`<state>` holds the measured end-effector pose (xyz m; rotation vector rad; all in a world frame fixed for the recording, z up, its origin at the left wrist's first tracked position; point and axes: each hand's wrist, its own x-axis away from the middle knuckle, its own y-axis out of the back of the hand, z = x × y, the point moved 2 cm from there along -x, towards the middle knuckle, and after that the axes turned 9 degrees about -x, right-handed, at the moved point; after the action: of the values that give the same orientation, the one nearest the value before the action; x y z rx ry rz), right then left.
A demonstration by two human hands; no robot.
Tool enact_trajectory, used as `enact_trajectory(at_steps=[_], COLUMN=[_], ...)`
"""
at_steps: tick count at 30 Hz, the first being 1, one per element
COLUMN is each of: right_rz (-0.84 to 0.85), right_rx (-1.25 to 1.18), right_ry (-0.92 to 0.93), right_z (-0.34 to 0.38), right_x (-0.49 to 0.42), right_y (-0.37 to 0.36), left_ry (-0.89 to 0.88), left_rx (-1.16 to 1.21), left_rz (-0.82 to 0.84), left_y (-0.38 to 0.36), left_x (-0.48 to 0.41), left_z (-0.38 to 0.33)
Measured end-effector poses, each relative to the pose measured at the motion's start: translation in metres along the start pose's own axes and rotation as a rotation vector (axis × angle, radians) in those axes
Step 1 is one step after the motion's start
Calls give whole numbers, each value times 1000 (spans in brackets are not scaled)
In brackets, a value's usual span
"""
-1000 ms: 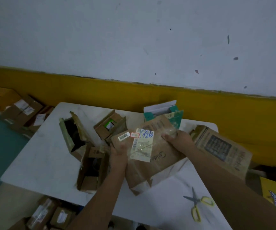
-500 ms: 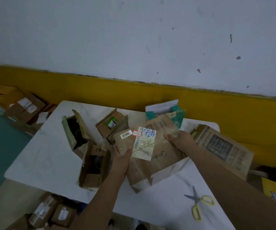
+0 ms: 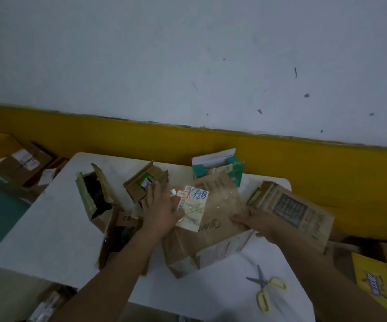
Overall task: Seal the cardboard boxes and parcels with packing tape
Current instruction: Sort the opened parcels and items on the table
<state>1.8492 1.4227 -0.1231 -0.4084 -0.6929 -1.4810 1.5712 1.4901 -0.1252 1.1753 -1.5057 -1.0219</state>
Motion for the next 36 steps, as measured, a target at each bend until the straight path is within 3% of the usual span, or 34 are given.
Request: enact_trajectory(at_steps=[4, 6, 13, 21, 32, 34, 36], right_rz=[-29, -23, 106, 64, -71, -108, -171], right_rx=[118, 230, 85, -8, 18, -69, -324], right_ry=[-37, -45, -61, -64, 68, 75, 16], right_z=[-12, -10, -23, -30, -41, -50, -75], right_x=[-5, -4, 4, 5, 18, 19, 20], right_y=[5, 9, 22, 18, 5, 2, -2], left_ry=[87, 36, -18, 4, -24, -65, -111], left_rx=[38, 27, -146, -116, -51, 11, 185], left_rz=[304, 373, 437, 468, 310, 186, -20], left_y=[-8, -24, -24, -32, -36, -37, -39], left_x=[-3, 8, 24, 19, 30, 37, 52], left_z=[-35, -60, -88, -94, -91, -86, -78])
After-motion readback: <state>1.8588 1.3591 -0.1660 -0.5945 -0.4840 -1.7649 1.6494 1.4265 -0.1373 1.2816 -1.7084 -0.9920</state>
